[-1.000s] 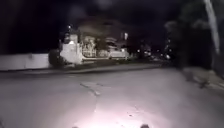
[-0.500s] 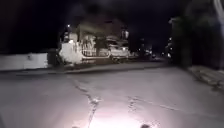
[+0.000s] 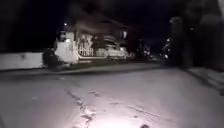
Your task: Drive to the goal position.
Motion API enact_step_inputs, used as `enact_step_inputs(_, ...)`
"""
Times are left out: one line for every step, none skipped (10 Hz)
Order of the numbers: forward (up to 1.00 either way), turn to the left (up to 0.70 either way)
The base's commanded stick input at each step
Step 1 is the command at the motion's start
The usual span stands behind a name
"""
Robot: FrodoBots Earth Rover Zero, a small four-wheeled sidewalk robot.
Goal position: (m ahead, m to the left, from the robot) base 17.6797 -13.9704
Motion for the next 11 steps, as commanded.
enact_step_inputs(0.7,-0.09)
enact_step_inputs(0.7,-0.3)
enact_step_inputs(0.7,-0.35)
enact_step_inputs(0.7,-0.12)
enact_step_inputs(0.7,-0.01)
enact_step_inputs(0.7,0.0)
enact_step_inputs(0.7,-0.2)
enact_step_inputs(0.7,-0.2)
enact_step_inputs(0.7,-0.06)
enact_step_inputs(0.7,-0.16)
enact_step_inputs(0.7,-0.35)
